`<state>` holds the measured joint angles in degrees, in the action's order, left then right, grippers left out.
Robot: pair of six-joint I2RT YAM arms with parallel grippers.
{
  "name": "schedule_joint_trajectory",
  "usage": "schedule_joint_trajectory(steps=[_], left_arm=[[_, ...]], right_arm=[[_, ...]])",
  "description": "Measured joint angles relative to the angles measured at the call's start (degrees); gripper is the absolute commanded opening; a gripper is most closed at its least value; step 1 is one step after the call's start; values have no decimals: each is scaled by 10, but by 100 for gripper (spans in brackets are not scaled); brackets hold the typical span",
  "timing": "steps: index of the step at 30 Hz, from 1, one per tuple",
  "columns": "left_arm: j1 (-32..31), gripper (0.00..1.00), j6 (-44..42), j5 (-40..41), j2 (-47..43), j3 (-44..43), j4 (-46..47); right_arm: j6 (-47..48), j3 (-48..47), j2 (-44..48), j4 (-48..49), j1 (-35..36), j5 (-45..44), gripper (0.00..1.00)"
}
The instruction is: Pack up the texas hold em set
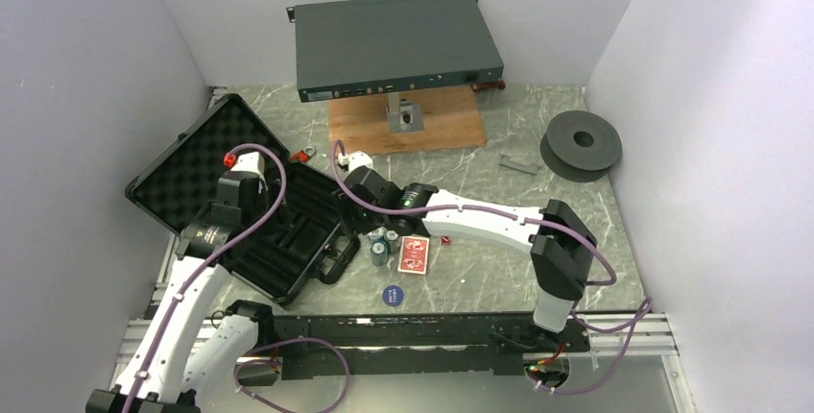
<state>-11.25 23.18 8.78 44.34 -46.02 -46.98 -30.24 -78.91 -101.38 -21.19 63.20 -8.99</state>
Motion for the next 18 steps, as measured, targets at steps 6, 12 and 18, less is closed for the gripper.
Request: schedule_joint_trajectory(steps=[6,12,18], left_arm=[[0,90,-10,-23,-46,0,10],[0,90,-28,-50,-59,0,15],[0,90,-43,-77,-65,0,22]], right_arm=[[-14,16,33,-48,7,-34,72],[-51,39,66,-97,20,-72,80],[-111,50,83,-130,34,-90,81]])
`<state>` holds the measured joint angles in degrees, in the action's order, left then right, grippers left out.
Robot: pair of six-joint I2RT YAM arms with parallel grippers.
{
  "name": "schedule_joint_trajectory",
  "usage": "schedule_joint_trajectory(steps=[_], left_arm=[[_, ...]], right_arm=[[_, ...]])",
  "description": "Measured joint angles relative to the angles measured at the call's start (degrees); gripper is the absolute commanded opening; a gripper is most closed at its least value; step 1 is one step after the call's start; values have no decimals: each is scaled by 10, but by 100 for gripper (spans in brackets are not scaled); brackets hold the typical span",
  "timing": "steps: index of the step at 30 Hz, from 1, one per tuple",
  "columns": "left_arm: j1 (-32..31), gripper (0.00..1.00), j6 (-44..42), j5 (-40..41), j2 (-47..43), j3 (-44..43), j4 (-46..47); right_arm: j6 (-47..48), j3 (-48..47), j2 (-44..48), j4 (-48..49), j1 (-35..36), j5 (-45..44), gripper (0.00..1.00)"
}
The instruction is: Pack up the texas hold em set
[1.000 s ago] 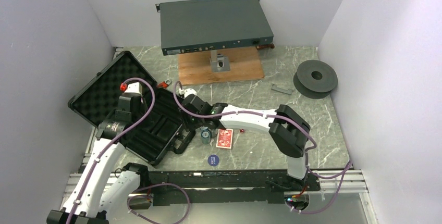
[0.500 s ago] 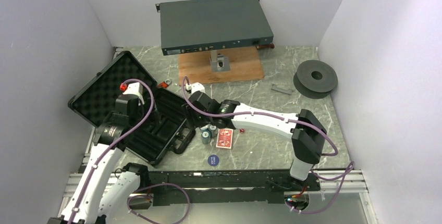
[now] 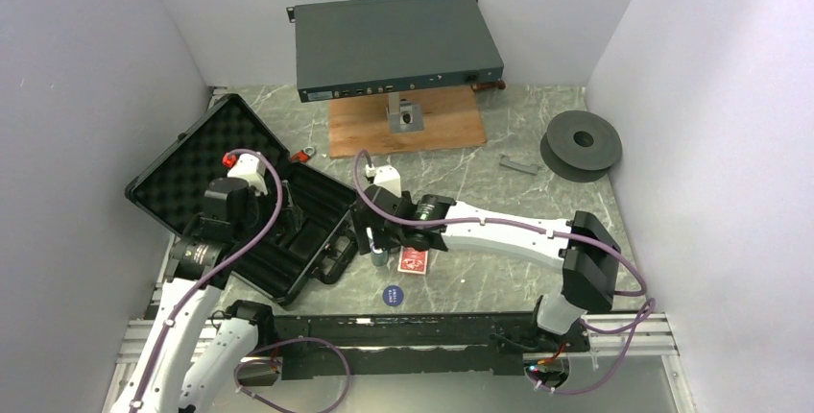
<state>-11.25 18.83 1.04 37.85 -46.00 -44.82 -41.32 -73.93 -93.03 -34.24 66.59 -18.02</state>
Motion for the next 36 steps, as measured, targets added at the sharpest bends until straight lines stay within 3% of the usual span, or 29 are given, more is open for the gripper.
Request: schedule_joint_trajectory(steps=[12,23,36], left_arm=[[-1,89,-3,-13,-3,0,4],[-16,89,-3,-12,-11,0,4],[-24,89,-3,-12,-14,0,4]], right_arm=[[-129,7,-1,-54,13,-30,77],[-158,-1,-56,-72,26,-27,76],[-160,-73,-133,-89,28,-46,63]])
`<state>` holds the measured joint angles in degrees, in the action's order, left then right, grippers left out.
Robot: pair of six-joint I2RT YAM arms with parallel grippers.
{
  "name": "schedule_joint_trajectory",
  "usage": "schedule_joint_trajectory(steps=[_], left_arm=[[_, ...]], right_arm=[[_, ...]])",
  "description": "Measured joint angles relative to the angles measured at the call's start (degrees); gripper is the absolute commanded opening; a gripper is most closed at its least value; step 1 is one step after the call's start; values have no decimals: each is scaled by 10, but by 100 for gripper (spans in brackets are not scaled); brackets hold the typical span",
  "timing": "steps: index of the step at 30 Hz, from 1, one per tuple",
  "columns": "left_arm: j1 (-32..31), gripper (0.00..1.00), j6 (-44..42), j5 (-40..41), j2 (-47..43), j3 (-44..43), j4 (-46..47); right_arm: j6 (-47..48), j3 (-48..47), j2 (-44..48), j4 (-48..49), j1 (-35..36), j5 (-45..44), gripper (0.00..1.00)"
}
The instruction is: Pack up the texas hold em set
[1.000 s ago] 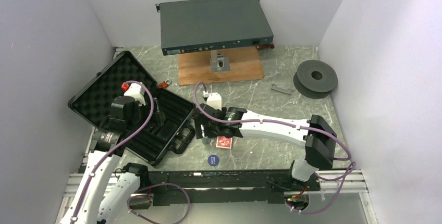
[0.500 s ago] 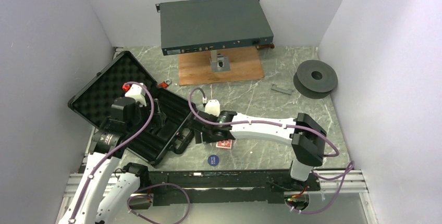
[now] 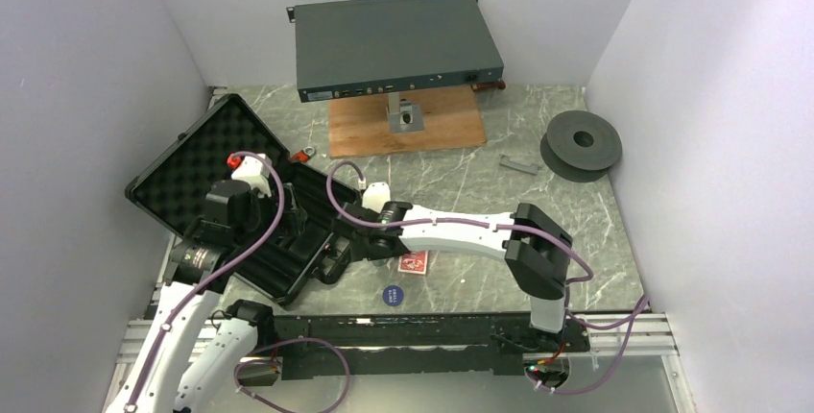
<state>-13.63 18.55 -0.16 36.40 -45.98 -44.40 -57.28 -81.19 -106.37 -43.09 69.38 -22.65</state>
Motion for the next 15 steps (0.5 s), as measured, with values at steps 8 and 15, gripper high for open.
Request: schedule_joint_trajectory(steps=[8,15], left_arm=[[-16,88,2,9,-8,0,0],[-19,88,2,16,-8,0,-1]], right_arm=[[-4,-14,-22,-20,0,-16,54],[-4,-14,-22,-24,0,-28,45]])
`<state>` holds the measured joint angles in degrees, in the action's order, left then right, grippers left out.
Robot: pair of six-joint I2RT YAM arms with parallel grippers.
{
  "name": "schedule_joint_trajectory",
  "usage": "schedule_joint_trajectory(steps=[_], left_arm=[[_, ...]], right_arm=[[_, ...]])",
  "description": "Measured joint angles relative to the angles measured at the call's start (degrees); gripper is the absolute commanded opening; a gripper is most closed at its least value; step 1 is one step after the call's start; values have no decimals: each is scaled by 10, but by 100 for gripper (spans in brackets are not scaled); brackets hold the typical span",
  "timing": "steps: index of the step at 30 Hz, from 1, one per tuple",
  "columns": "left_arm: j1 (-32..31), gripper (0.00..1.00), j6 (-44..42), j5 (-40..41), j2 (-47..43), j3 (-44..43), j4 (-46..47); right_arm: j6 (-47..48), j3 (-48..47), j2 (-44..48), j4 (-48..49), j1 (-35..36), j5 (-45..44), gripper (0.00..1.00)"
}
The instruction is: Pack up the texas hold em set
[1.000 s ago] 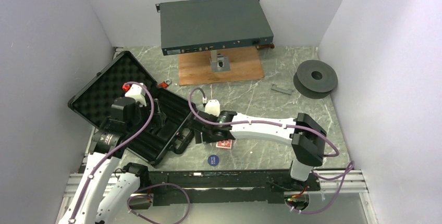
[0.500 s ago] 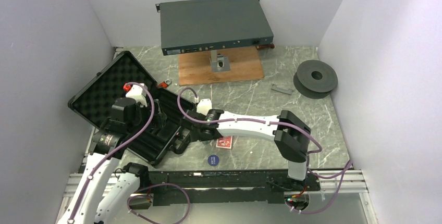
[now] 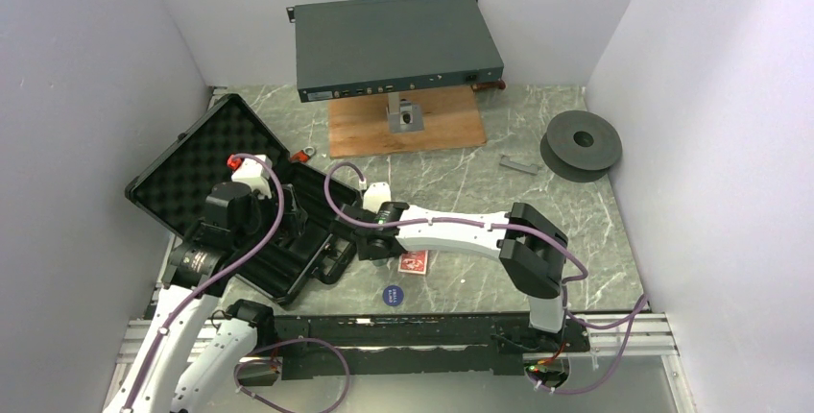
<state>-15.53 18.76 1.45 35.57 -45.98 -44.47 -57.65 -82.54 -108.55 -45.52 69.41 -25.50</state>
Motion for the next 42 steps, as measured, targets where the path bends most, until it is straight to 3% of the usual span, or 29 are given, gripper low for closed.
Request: schedule_joint_trajectory(steps=[5,14,20,23,27,31,42], left_arm=[[-2,88,2,4,0,0,0],[-9,87,4,14,0,0,0],[-12,87,4,15,0,0,-2],[-14,87,5,17,0,0,-5],[-16,88,5,22,0,0,-6],[-18,88,6,28,0,0,-7],[-18,90,-6,-15,-38,3,8]], right_arm=[[0,0,0,0,0,0,45],[0,1,-2,1,0,0,54],[2,4,-2,3,-2,-6,54],[3,7,-3,6,-3,-6,48],[9,7,-4,13,-3,-7,18],[17,7,-4,17,-3,-4,2],[68,-1,18,-16,1,77,0]])
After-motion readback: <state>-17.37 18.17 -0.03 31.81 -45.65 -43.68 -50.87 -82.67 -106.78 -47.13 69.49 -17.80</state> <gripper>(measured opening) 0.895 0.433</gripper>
